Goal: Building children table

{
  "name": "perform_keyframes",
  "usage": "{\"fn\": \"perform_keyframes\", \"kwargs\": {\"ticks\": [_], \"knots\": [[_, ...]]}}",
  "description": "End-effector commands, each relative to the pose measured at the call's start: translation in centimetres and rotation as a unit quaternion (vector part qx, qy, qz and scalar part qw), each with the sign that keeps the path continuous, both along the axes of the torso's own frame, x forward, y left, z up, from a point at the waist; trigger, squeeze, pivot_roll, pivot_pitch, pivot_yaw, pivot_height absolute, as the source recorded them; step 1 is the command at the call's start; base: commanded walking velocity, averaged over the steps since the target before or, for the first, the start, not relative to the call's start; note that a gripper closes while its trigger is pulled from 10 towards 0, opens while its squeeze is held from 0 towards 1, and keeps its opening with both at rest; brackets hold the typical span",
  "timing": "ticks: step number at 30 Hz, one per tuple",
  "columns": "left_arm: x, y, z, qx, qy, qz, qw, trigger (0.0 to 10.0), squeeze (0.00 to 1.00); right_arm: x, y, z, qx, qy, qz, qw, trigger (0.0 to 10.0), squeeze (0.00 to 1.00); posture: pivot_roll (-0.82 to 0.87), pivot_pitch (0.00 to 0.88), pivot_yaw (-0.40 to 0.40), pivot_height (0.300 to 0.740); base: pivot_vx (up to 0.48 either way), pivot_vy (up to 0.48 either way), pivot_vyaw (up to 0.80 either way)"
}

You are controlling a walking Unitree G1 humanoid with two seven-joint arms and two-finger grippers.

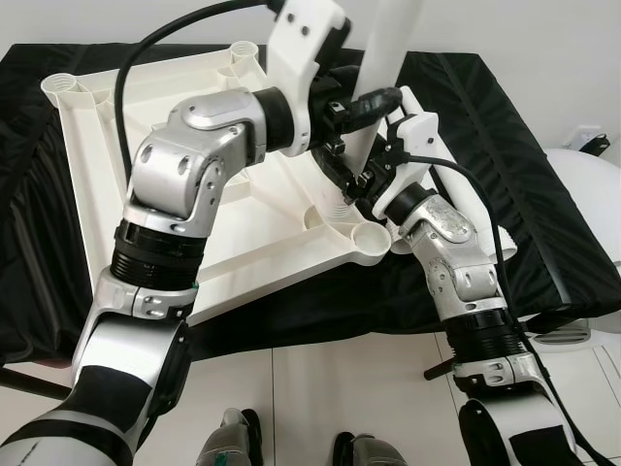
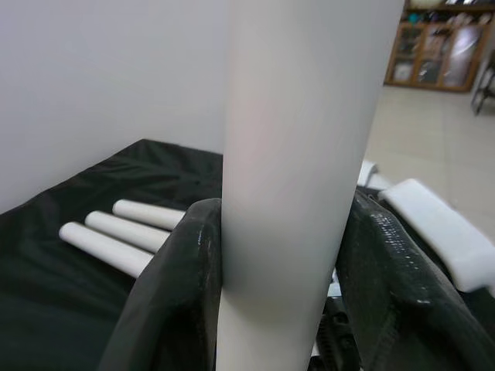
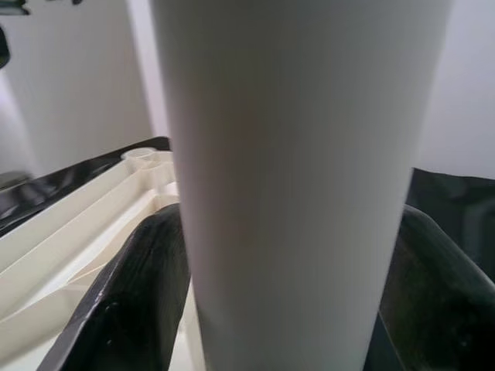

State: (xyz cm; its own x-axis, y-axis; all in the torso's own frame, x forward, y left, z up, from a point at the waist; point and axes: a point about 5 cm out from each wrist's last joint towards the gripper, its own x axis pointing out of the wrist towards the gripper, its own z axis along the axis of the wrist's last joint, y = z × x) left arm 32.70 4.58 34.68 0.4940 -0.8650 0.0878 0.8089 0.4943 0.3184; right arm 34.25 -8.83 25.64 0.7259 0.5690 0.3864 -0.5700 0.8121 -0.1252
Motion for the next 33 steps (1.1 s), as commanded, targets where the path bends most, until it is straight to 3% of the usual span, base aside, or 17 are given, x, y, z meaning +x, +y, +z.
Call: {"fn": "perform_keyframes", "kwargs": {"ticks": [1,9,13,15,24,33], "knots": [[1.1,0.4,0.9,-0.038,-0.031,0.14,0.989,10.0,0.0,0.0,0.0,0.7,0.007,-0.009,-0.022,1.0,10.0,0.0,0.03,0.174,-0.049,0.74,0.0,0.0,0.0],[2.0,0.9,1.1,-0.039,-0.045,0.197,0.979,10.0,0.0,0.1,0.2,1.1,0.03,0.007,-0.081,0.996,10.0,0.0,0.03,0.175,-0.052,0.74,0.0,0.0,0.0],[2.3,1.3,1.3,-0.048,-0.048,0.219,0.973,10.0,0.0,-0.1,0.3,0.8,0.06,0.019,-0.117,0.991,10.0,0.0,0.03,0.173,-0.053,0.74,0.0,0.0,0.0],[2.4,1.6,1.7,-0.059,-0.051,0.227,0.971,10.0,0.0,-0.2,0.3,0.1,0.098,0.033,-0.132,0.986,10.0,0.0,0.03,0.167,-0.056,0.74,0.0,0.0,0.0],[2.5,1.7,2.4,-0.068,-0.059,0.226,0.97,10.0,0.0,-0.7,1.2,-1.2,0.15,0.048,-0.089,0.984,10.0,0.0,0.04,0.16,-0.058,0.74,0.0,0.0,0.0],[2.5,1.6,2.7,-0.069,-0.063,0.223,0.97,10.0,0.0,-0.6,1.0,-0.8,0.143,0.039,-0.105,0.983,10.0,0.0,0.04,0.153,-0.061,0.74,0.0,0.0,0.0]]}}
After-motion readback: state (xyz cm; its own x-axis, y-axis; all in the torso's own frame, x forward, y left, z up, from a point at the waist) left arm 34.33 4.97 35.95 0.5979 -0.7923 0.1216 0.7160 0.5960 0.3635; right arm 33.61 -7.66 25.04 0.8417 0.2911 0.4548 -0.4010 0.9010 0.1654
